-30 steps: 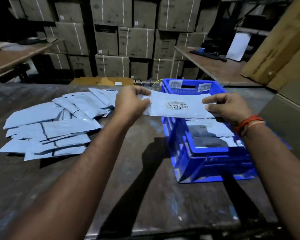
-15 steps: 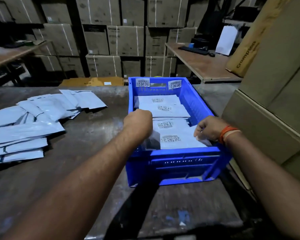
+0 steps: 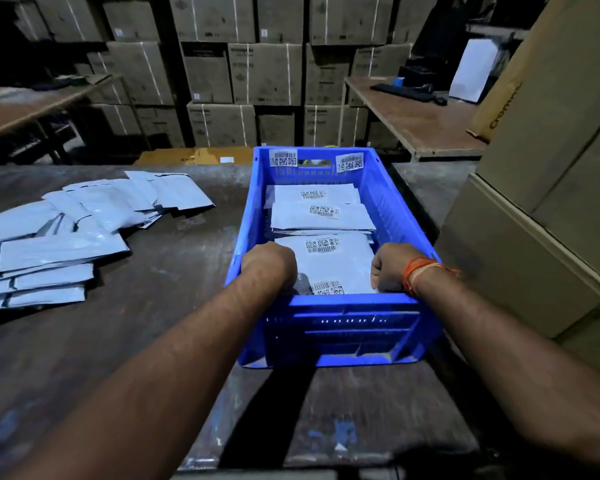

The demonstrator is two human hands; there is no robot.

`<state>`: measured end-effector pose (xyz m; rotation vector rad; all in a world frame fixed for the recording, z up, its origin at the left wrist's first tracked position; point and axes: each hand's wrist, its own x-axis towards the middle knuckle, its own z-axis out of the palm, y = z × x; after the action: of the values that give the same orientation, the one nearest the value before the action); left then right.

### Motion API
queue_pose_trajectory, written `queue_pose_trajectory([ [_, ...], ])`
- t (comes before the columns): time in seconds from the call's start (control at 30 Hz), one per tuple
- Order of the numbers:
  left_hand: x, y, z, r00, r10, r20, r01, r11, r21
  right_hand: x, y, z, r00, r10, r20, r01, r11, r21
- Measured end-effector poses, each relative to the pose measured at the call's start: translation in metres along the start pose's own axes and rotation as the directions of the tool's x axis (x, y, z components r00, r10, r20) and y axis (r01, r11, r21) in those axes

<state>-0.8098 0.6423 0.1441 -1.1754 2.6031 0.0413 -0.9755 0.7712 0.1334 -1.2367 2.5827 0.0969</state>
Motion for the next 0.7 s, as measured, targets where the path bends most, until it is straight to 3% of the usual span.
queue_pose_trajectory([
  [0.13, 0.002, 0.001, -0.002, 0.996, -0.009, -0.090, 0.007, 1.000, -0.022, 0.000, 0.003, -0.002, 1.000, 0.021, -0.020, -0.022, 1.000, -0.009],
  [0.23, 0.004, -0.005, -0.008, 0.967, 0.006, -0.255, -0.013, 1.000, -0.028, -0.001, 0.000, -0.016, 0.989, 0.052, -0.141, -0.052, 0.999, 0.008],
  [0.33, 0.012, -0.020, -0.022, 0.912, 0.026, -0.409, -0.073, 0.992, -0.100, 0.001, -0.011, -0.041, 0.955, -0.013, -0.297, 0.037, 0.996, 0.076],
  [0.43, 0.012, -0.044, -0.039, 0.860, -0.013, -0.510, -0.117, 0.968, -0.222, 0.003, -0.034, -0.063, 0.926, -0.093, -0.367, 0.149, 0.981, 0.127],
  [0.7, 0.014, -0.136, -0.039, 0.839, -0.172, -0.517, -0.044, 0.925, -0.378, 0.031, -0.150, -0.096, 0.835, -0.344, -0.429, 0.388, 0.921, 0.017],
])
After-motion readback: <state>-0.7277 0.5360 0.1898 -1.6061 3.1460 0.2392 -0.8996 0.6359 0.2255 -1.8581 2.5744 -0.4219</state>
